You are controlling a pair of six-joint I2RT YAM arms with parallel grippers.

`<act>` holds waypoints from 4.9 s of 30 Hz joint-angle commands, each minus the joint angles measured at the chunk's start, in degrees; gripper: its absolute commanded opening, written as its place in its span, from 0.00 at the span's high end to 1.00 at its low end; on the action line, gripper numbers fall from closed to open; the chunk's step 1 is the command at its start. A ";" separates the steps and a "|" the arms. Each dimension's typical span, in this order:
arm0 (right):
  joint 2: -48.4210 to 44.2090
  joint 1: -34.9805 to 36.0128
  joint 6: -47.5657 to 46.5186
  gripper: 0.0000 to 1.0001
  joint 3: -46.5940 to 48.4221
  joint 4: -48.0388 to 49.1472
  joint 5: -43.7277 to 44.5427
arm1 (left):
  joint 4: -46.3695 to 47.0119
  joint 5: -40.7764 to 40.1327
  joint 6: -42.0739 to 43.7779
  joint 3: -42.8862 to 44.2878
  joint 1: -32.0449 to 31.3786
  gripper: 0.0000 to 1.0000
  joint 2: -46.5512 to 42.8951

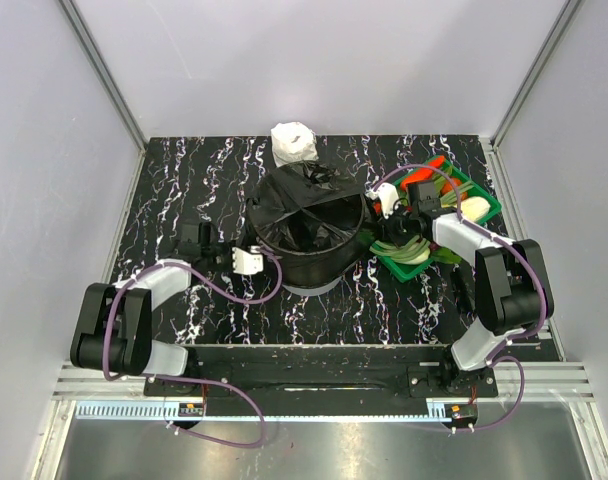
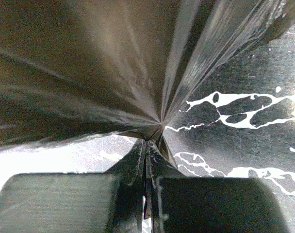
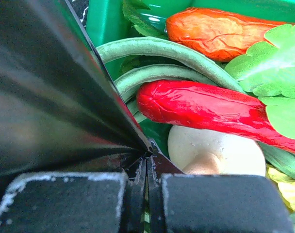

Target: Put the trash bags into the trash bin

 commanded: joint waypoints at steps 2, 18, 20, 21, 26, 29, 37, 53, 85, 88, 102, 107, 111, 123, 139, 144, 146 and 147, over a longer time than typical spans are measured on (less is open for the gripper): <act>0.40 -0.52 -0.67 1.00 -2.94 -2.28 6.16 | 2.69 -6.50 1.87 -1.46 -0.25 1.00 1.99; -0.12 0.45 -5.67 1.00 -4.69 -2.01 12.93 | 5.50 -10.37 1.95 -4.01 -3.14 1.00 4.01; -0.12 0.53 -6.29 1.00 -4.96 -2.01 13.98 | 6.03 -11.51 2.22 -4.27 -3.85 1.00 4.53; -0.12 0.62 -6.73 1.00 -5.13 -2.01 14.42 | 6.29 -12.12 2.39 -4.36 -4.20 1.00 4.71; -0.03 1.24 -7.96 1.00 -6.63 -0.61 16.97 | 6.82 -14.06 3.10 -4.36 -4.99 1.00 5.50; -0.03 1.41 -8.22 1.00 -6.98 -0.17 17.59 | 7.00 -15.20 3.54 -4.28 -5.43 1.00 5.94; 0.67 1.77 -9.89 1.00 -7.42 0.63 20.22 | 7.35 -18.72 4.50 -3.92 -6.13 1.00 7.61; 2.25 1.77 -11.12 1.00 -9.09 3.17 22.86 | 8.05 -23.03 6.96 -3.92 -6.49 1.00 9.46; 1.37 1.77 -14.73 1.00 -11.46 5.64 29.10 | 1.72 -24.26 11.97 -2.78 -8.24 1.00 7.53; 1.20 1.77 -14.82 1.00 -11.73 5.64 29.28 | 1.37 -24.17 12.15 -2.52 -8.59 1.00 7.96; 1.63 1.85 -17.98 1.00 -14.45 8.36 32.79 | 0.14 -28.56 13.11 -1.38 -12.90 1.00 10.69; 1.90 1.85 -18.60 1.00 -15.24 9.59 33.50 | 0.40 -30.76 14.26 -1.03 -14.04 1.00 12.18; 1.20 1.85 -18.33 1.00 -15.16 9.24 32.80 | 0.32 -31.29 13.73 -1.02 -14.22 1.00 12.27; -5.04 1.85 -13.15 0.80 -10.68 1.77 27.00 | -1.18 -30.68 7.76 -1.81 -14.40 0.59 6.65; -14.97 1.85 -3.40 0.45 -3.56 -6.05 20.75 | -18.38 -18.21 -5.15 2.04 -12.03 0.23 -14.60; -17.08 1.85 0.12 0.38 -0.31 -8.24 18.73 | -31.56 -11.09 -12.17 8.62 -9.39 0.23 -21.91; -17.87 1.85 1.52 0.37 1.10 -9.39 18.12 | -36.66 -8.19 -16.92 12.84 -8.16 0.23 -23.49; -18.49 1.85 2.49 0.37 1.89 -10.09 17.77 | -38.69 -6.78 -18.94 15.39 -7.72 0.23 -24.11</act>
